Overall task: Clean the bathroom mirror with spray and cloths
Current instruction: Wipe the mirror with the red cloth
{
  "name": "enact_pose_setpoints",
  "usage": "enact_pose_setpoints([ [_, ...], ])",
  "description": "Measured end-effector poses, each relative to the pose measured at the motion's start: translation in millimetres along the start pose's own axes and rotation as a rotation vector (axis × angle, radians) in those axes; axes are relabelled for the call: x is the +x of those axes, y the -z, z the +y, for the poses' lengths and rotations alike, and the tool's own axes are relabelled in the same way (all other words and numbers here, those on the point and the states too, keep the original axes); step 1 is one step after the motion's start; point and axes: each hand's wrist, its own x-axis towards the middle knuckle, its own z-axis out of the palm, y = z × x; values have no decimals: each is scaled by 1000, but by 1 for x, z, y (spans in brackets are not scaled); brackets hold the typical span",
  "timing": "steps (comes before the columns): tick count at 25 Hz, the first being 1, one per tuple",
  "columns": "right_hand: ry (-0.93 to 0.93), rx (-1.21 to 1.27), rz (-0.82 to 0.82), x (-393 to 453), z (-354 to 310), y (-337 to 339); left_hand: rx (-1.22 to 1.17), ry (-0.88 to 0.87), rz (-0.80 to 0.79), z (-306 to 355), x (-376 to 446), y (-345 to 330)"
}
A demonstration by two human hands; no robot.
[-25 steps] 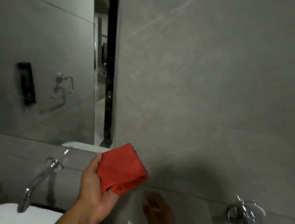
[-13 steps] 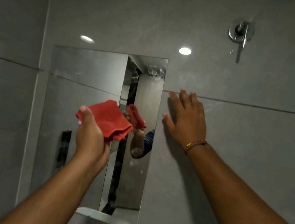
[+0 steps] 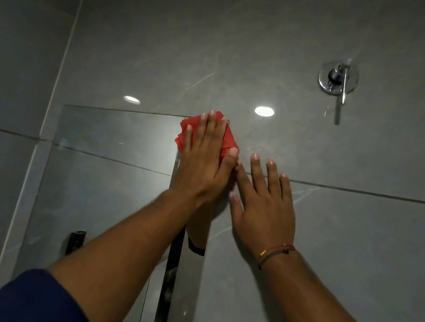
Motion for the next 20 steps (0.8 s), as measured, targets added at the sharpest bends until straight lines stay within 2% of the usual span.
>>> enact_pose_setpoints([
  [2, -3, -13, 63, -1, 0, -7, -68, 32, 20, 0, 4, -2],
  [6, -41, 21, 194, 0, -3, -17, 192, 93, 27, 14, 14, -12],
  [9, -60, 15, 210, 1, -3, -18, 268, -49, 22, -2, 19, -5],
  [11, -78, 5, 193, 0, -3, -16, 236, -169, -9, -19, 27, 4],
  [13, -101, 9, 175, -2, -1, -15, 220, -215, -21, -33, 33, 6],
  [16, -89, -2, 162, -5, 0, -14, 188, -109, 32, -78, 38, 19],
  [20, -88, -59, 154, -3, -7, -17, 190, 139, 81, -190, 41, 61],
])
